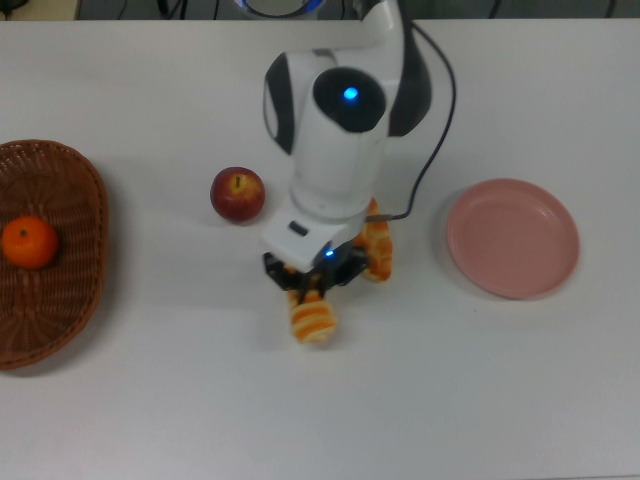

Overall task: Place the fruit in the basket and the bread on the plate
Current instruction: 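Move the gripper to the segmented bread roll and grasp it, then carry the segmented roll onto the pink plate and release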

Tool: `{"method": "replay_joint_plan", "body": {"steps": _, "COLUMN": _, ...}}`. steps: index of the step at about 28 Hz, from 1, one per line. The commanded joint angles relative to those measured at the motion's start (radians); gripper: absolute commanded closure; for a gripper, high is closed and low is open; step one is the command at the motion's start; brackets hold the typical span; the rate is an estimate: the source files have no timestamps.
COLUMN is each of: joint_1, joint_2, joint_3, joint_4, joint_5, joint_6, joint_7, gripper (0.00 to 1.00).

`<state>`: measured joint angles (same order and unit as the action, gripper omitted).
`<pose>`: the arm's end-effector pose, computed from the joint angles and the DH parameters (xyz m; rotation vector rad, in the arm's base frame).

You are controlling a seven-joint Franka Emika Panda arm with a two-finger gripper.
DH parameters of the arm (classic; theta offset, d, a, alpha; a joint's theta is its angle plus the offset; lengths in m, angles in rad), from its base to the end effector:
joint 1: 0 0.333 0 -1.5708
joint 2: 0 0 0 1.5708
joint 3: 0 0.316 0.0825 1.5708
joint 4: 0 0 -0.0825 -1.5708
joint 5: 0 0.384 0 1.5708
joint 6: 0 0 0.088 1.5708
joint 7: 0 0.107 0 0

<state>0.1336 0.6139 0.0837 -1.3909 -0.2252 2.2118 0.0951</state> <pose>0.7278 0.1396 0.3721 2.9909 0.3270 0.3472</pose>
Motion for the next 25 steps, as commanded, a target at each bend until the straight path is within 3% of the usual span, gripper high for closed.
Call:
{"method": "replay_joint_plan", "body": {"steps": 1, "joint_1": 0.092, "joint_2": -0.071, "joint_3": 0.010, "joint_4": -0.036, "joint_5": 0.023, "joint_6": 0.005, "joint_7": 0.025, "gripper": 1.00}}
{"method": "replay_joint_plan", "body": {"steps": 7, "joint_1": 0.234, "joint_2": -0.075, "joint_3": 0.010, "joint_4": -0.036, "joint_5": 0.000, "joint_6": -0.007, "joint_7": 0.138, "gripper": 1.00}}
{"method": "replay_joint_plan", "body": {"steps": 12, "joint_1": 0.308, "joint_2": -0.062, "joint_3": 0.010, "joint_4": -0.036, "joint_5": -0.029, "joint_6": -0.003, "joint_7": 0.181, "gripper": 1.00}}
{"method": "replay_joint_plan", "body": {"steps": 16, "joint_1": 0.377, "joint_2": -0.020, "joint_3": 0.010, "joint_4": -0.036, "joint_5": -0.106, "joint_6": 0.006, "joint_7": 0.256, "gripper": 1.00}}
{"method": "replay_joint_plan", "body": {"steps": 18, "joint_1": 0.418, "joint_2": 0.003, "joint_3": 0.010, "joint_4": -0.036, "joint_5": -0.175, "joint_6": 0.015, "joint_7": 0.308, "gripper": 1.00}}
{"method": "replay_joint_plan", "body": {"steps": 21, "joint_1": 0.454, "joint_2": 0.006, "joint_3": 0.010, "joint_4": -0.037, "joint_5": -0.212, "joint_6": 0.019, "joint_7": 0.363, "gripper": 0.99}}
{"method": "replay_joint_plan", "body": {"steps": 22, "joint_1": 0.458, "joint_2": 0.006, "joint_3": 0.010, "joint_4": -0.036, "joint_5": -0.217, "joint_6": 0.019, "joint_7": 0.374, "gripper": 0.93}}
{"method": "replay_joint_plan", "body": {"steps": 24, "joint_1": 0.466, "joint_2": 0.006, "joint_3": 0.010, "joint_4": -0.037, "joint_5": -0.214, "joint_6": 0.016, "joint_7": 0.385, "gripper": 0.22}}
{"method": "replay_joint_plan", "body": {"steps": 25, "joint_1": 0.468, "joint_2": 0.006, "joint_3": 0.010, "joint_4": -0.039, "joint_5": -0.215, "joint_6": 0.014, "joint_7": 0.385, "gripper": 0.00}}
